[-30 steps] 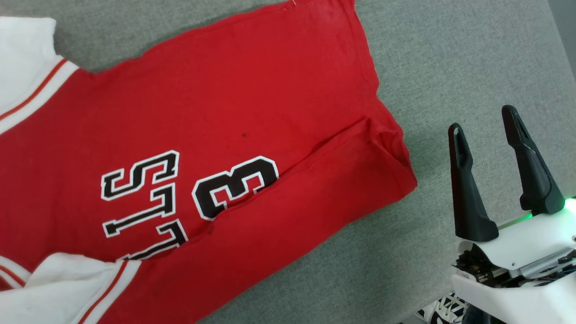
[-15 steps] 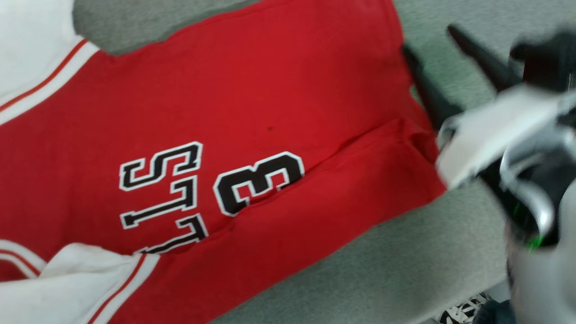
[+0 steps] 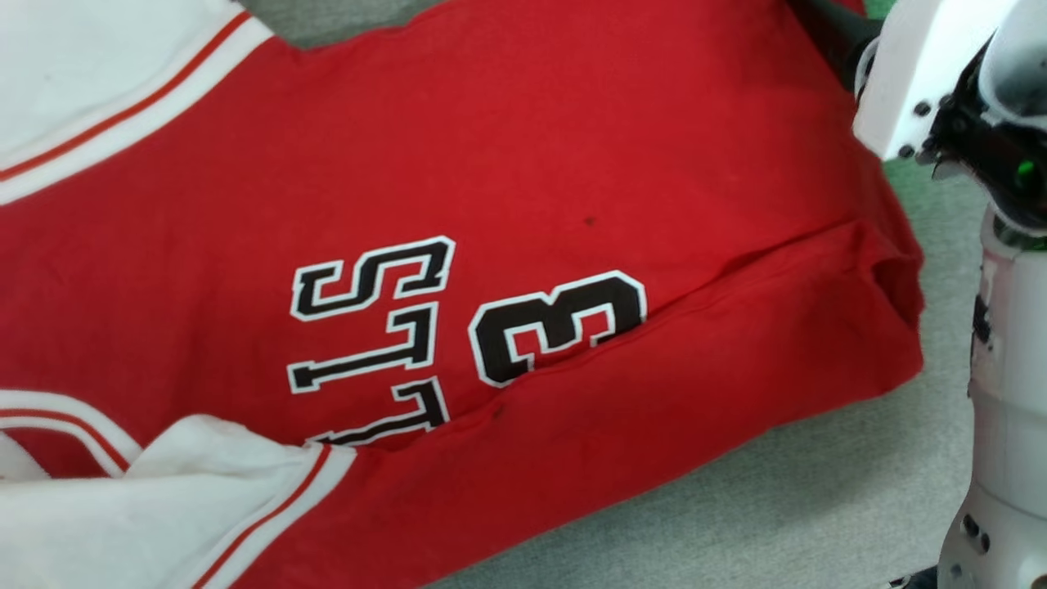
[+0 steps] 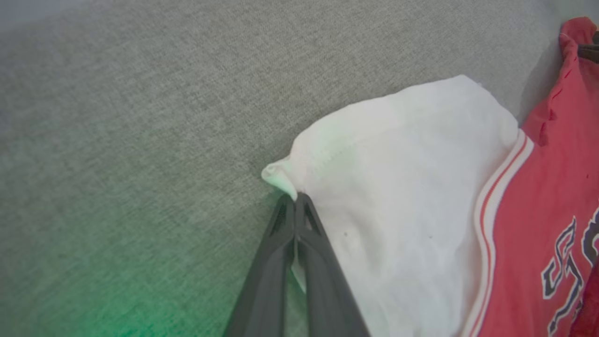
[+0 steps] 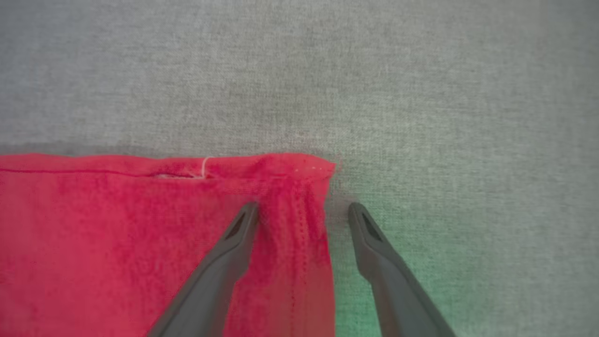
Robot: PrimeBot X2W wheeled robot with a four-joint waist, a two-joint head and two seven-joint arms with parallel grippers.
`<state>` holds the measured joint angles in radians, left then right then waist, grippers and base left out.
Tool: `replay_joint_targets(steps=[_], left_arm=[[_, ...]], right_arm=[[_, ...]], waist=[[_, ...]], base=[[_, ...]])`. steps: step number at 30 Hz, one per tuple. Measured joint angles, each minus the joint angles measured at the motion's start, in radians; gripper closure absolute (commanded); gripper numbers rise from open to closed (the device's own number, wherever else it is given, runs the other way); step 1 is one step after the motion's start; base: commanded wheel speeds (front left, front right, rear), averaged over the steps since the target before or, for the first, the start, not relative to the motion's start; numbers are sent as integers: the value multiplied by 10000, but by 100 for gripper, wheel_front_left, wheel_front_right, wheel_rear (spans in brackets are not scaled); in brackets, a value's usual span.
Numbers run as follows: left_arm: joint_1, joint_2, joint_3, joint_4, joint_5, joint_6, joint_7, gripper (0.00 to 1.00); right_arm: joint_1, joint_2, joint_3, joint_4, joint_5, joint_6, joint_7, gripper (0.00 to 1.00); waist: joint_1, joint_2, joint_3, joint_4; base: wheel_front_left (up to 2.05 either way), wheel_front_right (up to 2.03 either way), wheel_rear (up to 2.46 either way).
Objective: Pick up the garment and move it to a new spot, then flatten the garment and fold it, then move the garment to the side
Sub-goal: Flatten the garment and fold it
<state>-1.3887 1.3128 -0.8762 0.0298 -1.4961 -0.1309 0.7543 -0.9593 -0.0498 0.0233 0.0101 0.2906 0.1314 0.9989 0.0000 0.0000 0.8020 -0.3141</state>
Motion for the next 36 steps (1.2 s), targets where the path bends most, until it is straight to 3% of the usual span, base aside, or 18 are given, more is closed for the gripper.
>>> replay_joint_targets(steps=[1,2,3,9,15,24,30,36], left_arm=[[-27,-6,-21,-38,-8,0,-29,100],[-55,-29,-38,-71,-36,0,-44,100],[-70,-35,-48,-104,-92,0,-71,100],[-35,-251,-274,17,-182,2,-456,100],[404,-1141,-355,59,-836,2,-1248,100],[1902,-1716,88,-673,-1482,2,-2869,100],[3290,-1603,489,-2228,-1553,2,-3743,100],[5145,-836,719,-3879,-1298,2,-5095,100]], right_arm=[[-76,-13,-17,105,58,0,2,22],[-171,-40,-15,190,92,0,4,67],[-230,-42,-15,259,92,0,-4,100],[-309,8,-10,466,42,0,-318,100],[56,4,-217,454,-267,0,-527,100],[1374,4,-566,-395,-702,0,-299,100],[2693,-205,-842,-1584,-479,0,188,100],[4428,-660,-1521,-2654,132,0,577,100]], waist=[[0,0,36,41],[1,0,63,78],[0,0,80,104],[0,0,-123,184],[1,0,-657,433],[0,0,-1955,1135],[0,0,-2957,1610],[0,0,-3795,2070]], base=[[0,0,0],[0,0,0],[0,0,0],[0,0,0],[0,0,0],[0,0,0],[0,0,0],[0,0,0]])
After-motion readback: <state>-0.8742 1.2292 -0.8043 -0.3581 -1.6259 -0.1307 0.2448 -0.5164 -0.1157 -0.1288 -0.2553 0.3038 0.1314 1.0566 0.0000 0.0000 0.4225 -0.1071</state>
